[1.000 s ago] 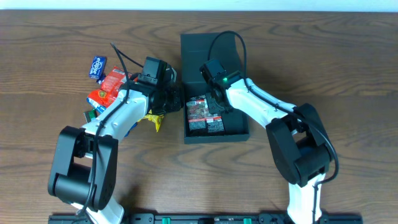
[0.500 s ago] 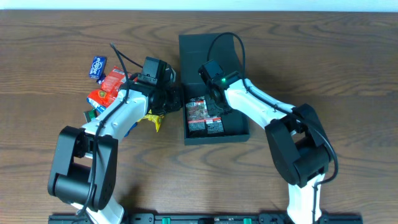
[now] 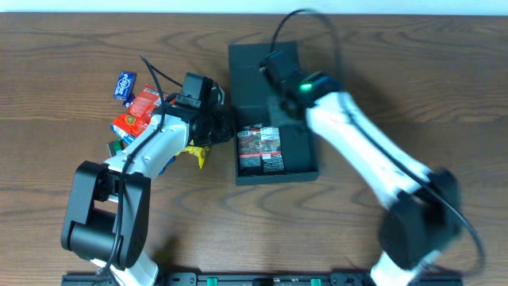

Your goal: Pack container

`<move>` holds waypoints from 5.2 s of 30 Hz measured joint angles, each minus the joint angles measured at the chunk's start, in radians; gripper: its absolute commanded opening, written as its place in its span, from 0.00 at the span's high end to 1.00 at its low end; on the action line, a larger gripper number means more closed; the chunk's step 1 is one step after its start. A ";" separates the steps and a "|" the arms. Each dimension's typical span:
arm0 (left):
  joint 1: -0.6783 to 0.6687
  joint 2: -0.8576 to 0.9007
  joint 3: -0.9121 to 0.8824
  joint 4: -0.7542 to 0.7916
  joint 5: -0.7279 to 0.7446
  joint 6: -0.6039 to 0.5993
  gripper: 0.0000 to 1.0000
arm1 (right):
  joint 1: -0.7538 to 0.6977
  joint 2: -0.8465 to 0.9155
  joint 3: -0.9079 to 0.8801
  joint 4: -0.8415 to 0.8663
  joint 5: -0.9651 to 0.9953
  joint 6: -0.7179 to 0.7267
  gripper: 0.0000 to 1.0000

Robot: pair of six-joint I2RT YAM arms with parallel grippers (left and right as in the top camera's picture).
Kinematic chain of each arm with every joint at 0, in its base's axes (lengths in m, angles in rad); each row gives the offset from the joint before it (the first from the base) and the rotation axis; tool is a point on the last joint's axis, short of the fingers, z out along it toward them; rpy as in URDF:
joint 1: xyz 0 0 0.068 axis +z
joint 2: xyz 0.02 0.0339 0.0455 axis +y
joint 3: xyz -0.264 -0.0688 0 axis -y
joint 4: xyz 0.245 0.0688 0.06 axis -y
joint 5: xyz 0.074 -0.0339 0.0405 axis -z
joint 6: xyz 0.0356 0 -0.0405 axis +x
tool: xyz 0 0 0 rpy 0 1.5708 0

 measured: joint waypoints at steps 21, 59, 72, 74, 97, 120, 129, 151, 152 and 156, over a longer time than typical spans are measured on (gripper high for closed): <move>0.000 0.000 0.000 0.003 0.000 0.022 0.94 | -0.316 -0.184 -0.583 0.150 -0.331 0.003 0.98; 0.026 -0.214 0.068 -0.465 -0.392 -0.348 0.94 | -0.382 -0.210 -0.396 0.134 -0.226 0.022 0.98; 0.045 -0.213 -0.061 -0.367 -0.367 -0.610 0.28 | -0.385 -0.211 -0.385 0.083 -0.224 0.026 0.98; 0.048 -0.213 -0.062 -0.338 -0.371 -0.637 0.25 | -0.385 -0.211 -0.385 0.076 -0.224 0.026 0.99; 0.050 -0.078 -0.062 -0.205 -0.390 -0.790 0.27 | -0.385 -0.211 -0.385 0.074 -0.209 0.025 0.99; 0.056 -0.060 0.023 -0.250 -0.385 -0.577 0.94 | -0.399 -0.212 -0.369 0.068 -0.163 0.025 0.99; -0.002 -0.168 0.212 -0.270 -0.383 -0.216 0.94 | -0.452 -0.270 -0.276 0.049 -0.160 0.020 0.98; -0.384 -0.041 0.239 -0.209 -0.126 0.049 0.94 | -0.640 -0.651 -0.202 -0.038 -0.152 -0.012 0.99; -0.387 -0.029 0.239 -0.208 -0.111 0.049 0.94 | -0.641 -0.653 -0.201 -0.047 -0.151 -0.014 0.98; -0.388 0.035 0.239 -0.199 -0.058 0.052 0.94 | -0.641 -0.653 -0.201 -0.071 -0.149 -0.026 0.98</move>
